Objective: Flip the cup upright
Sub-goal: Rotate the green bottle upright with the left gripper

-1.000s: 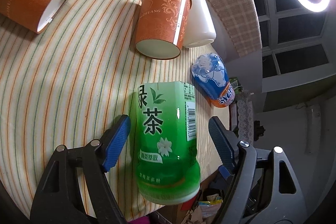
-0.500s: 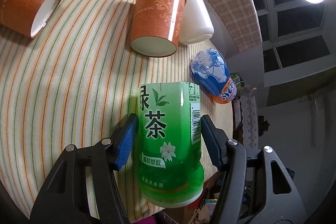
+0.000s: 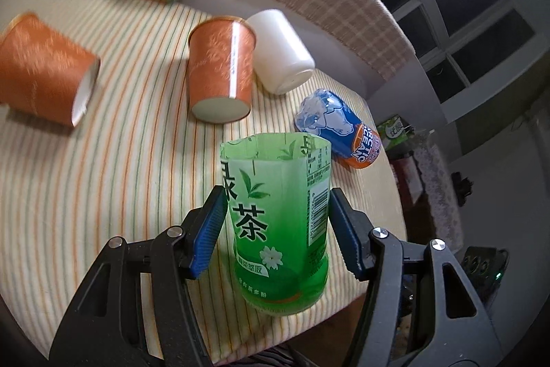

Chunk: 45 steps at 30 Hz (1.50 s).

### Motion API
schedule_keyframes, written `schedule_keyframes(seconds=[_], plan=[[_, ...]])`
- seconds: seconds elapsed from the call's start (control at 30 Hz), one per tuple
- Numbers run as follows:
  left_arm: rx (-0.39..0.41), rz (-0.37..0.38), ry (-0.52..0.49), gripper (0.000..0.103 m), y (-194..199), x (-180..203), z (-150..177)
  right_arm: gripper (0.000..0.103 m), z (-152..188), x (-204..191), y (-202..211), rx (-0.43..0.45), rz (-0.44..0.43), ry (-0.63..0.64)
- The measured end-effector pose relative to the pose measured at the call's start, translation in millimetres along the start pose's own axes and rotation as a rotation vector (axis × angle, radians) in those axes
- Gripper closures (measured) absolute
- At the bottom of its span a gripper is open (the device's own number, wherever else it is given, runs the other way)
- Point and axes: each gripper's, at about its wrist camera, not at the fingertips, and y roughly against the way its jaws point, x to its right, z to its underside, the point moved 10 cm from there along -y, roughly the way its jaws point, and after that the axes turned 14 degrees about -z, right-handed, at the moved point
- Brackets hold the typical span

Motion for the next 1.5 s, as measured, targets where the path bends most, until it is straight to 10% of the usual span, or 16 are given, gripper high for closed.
schedule_keyframes(seconds=[0.93,1.5], plan=[[0.249,-0.262,-0.298,0.043,19.3,26.3,-7.7,0.031,3.8,3.1,-0.6,-0.005,0.015,-0.007],[0.223,-0.244,-0.332,0.035,11.7,34.9,2.2,0.031,4.4,3.6,-1.0,-0.004,0.018,-0.010]])
